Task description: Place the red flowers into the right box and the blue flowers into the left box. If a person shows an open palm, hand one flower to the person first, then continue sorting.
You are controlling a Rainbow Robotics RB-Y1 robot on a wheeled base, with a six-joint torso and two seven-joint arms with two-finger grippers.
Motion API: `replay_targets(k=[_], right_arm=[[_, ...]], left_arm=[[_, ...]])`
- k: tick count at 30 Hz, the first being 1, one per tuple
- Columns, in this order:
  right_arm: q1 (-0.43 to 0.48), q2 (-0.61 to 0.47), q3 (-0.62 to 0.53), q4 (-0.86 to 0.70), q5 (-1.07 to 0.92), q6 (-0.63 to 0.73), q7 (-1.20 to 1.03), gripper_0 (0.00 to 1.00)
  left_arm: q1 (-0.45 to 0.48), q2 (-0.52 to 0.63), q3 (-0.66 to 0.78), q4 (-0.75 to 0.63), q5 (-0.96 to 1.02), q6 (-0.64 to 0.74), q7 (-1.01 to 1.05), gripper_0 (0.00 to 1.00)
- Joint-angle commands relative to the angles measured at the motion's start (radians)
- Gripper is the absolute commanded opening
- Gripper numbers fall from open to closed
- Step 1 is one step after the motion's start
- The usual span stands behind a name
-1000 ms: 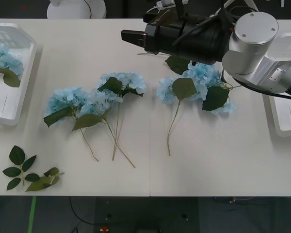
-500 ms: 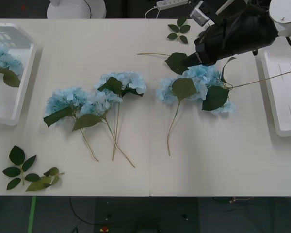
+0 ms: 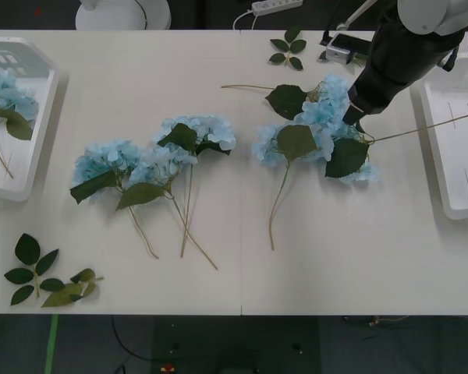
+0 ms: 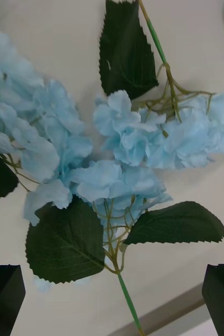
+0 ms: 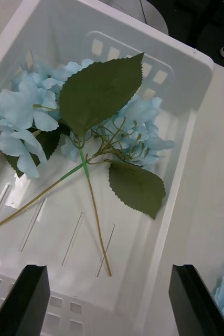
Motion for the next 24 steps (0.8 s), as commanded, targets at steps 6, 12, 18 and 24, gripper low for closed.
replay_targets(k=[6, 12, 18, 24], right_arm=[[-0.055, 0.076, 0.057, 0.065, 0.28, 0.119, 0.028, 1.0], [-0.055, 0.103, 0.141, 0.146, 0.347, 0.12, 0.071, 1.0], [-0.055, 0.16, 0.161, 0.283, 0.387, 0.081, 0.197, 1.0], [-0.055, 0.194, 0.2, 0.341, 0.416, 0.028, 0.228, 1.0]], left_arm=[[0.155, 0.066, 0.082, -0.126, 0.242, 0.001, -0.038, 1.0], [0.328, 0.066, 0.191, -0.394, 0.235, 0.159, 0.15, 1.0], [0.37, 0.021, 0.128, -0.683, 0.035, 0.279, 0.479, 1.0], [0.367, -0.068, -0.044, -0.816, -0.17, 0.296, 0.635, 1.0]])
